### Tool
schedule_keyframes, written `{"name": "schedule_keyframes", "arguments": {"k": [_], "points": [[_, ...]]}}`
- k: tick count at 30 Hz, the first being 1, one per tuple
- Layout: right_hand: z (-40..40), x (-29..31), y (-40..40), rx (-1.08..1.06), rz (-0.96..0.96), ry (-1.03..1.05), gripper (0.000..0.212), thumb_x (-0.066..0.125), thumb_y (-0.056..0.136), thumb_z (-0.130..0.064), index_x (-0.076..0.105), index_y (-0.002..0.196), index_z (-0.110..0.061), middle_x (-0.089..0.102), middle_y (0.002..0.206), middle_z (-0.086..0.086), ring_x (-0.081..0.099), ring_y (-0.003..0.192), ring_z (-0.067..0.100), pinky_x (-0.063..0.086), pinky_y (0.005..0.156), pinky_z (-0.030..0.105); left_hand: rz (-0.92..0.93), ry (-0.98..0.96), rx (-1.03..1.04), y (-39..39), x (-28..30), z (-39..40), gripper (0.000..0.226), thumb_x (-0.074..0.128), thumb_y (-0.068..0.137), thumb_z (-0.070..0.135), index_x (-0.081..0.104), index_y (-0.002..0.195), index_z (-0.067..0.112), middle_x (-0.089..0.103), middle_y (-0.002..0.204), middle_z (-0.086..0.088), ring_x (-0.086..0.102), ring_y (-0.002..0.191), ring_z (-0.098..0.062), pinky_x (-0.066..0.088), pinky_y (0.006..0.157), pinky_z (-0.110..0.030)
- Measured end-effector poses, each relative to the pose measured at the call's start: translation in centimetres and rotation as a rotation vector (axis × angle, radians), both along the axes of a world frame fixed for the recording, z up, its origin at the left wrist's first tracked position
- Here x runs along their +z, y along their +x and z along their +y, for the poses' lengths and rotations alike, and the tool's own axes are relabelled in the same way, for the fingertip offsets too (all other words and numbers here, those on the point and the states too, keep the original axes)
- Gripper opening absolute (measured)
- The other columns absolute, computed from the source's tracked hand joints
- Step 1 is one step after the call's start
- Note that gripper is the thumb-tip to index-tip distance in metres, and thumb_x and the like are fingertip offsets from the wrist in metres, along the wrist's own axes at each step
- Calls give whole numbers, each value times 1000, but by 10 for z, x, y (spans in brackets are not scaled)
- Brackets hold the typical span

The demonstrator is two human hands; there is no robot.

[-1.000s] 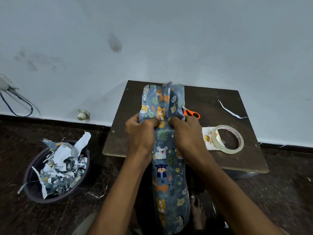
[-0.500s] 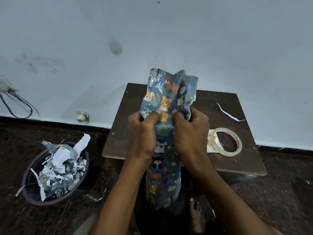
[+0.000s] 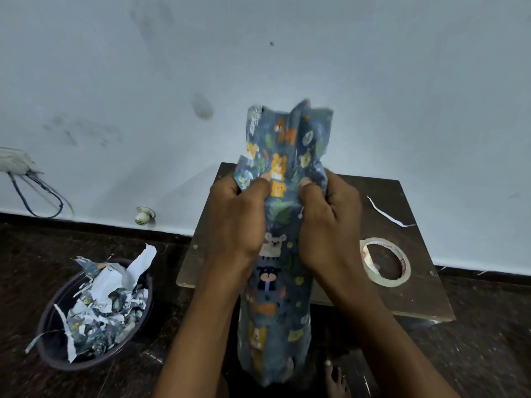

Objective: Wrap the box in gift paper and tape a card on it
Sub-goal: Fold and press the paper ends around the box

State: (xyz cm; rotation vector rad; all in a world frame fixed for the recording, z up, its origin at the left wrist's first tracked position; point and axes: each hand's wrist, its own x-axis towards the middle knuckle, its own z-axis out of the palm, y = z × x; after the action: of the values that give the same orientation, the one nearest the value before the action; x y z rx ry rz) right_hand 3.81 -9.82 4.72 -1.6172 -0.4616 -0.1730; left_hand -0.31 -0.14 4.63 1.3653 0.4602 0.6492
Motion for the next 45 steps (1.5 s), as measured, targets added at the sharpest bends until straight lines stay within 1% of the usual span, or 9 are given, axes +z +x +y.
{"name": "schedule_keyframes", "arguments": {"k": [2,6,12,14,18,24,29,41,45], "points": [[-2,-15,3,14,112,-75,36,47,93,-4,34,62,-18,39,54,-9,34,54,9,30,50,30,133,-42,-33,0,-10,0,24,64,76,28,73,81,6,72,86,-25,70,81,-49,56,75,-68],[-4,-37,5,17,233,-206,35,48,96,-8,38,63,-12,45,61,1,39,59,15,33,56,36,231,-178,-31,-2,-29,-2,16,61,90,6,74,82,2,74,89,-25,70,71,-37,57,71,-58],[-2,-43,-4,-235,110,-221,14,63,88,-5,64,90,-19,64,90,-5,59,80,4,39,65,6,204,-4,45,0,-42,-10,20,62,78,26,71,82,9,71,83,-22,66,77,-50,55,69,-68],[-3,-45,-8,-287,82,-125,17,67,84,-3,64,97,-13,66,82,-9,63,74,2,40,60,6,180,35,62,0,-44,-13,26,60,75,32,69,83,8,67,83,-26,62,78,-53,53,66,-69],[-6,-51,-4,-318,-74,-153,12,72,77,-1,69,73,-12,61,60,-10,54,54,6,35,54,9,150,29,103,-3,-44,-14,19,59,78,24,68,80,8,66,81,-27,60,76,-55,51,62,-69],[-11,-61,1,-198,-165,-90,9,71,78,-1,75,80,-8,72,77,-5,68,70,8,56,65,26,167,3,79,-4,-44,-9,25,61,73,25,64,81,2,62,81,-33,57,63,-42,50,61,-71],[-15,-64,7,-58,-199,-102,7,70,83,-1,74,80,-6,72,77,-2,69,68,13,57,61,39,200,-86,48,-6,-46,-3,13,64,85,11,71,75,8,70,75,-13,65,67,-34,55,64,-64],[-25,-58,13,187,-279,-140,8,70,83,4,75,82,-3,73,92,2,71,88,17,58,70,41,195,-78,31,-5,-50,3,10,64,86,10,71,82,5,72,88,-24,69,83,-48,56,70,-64],[-27,-57,12,262,-282,-192,10,68,86,2,76,92,-2,72,96,3,70,92,17,56,75,40,188,-92,30,-5,-52,7,12,61,87,5,70,79,4,72,83,-24,69,71,-36,57,67,-60]]}}
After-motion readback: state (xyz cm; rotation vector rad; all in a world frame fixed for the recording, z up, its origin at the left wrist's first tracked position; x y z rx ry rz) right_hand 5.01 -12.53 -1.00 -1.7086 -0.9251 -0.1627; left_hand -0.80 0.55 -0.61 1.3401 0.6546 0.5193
